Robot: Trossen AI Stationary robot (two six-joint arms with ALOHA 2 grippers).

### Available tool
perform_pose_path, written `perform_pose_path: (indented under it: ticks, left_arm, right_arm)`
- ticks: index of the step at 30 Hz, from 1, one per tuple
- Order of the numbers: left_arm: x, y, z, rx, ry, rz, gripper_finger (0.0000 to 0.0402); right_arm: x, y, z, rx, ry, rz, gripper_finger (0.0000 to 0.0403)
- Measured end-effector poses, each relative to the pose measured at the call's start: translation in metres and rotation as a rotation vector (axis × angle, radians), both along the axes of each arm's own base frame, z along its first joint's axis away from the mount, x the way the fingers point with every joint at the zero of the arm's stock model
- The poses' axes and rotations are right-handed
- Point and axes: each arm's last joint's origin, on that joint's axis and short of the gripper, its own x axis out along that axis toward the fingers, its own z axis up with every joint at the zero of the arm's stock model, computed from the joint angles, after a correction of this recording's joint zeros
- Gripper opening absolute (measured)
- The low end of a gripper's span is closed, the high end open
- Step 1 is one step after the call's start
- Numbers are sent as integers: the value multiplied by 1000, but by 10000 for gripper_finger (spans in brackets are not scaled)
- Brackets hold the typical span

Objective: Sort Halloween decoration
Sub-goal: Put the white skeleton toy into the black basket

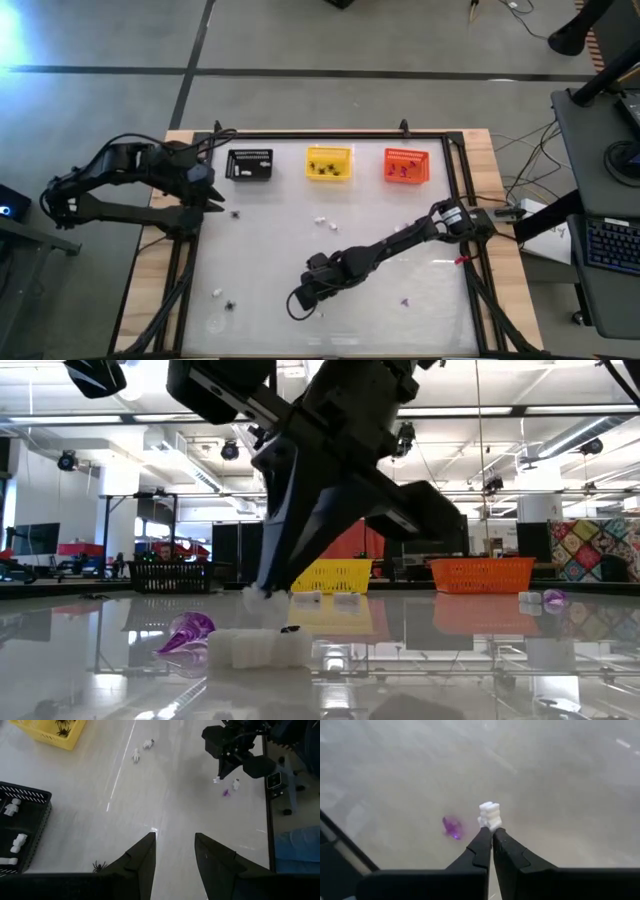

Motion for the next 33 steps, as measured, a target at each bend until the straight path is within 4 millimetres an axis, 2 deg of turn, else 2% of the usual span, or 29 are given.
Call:
perform_pose_path:
  ticks: [18, 33]
  left_arm:
    - [-7, -1, 1, 3, -18, 0, 119]
    - [-14, -2, 1, 2, -13, 0, 119]
  right_arm:
    - [19, -22, 37, -54, -104, 68, 8]
    - [21, -21, 41, -60, -121, 77, 8]
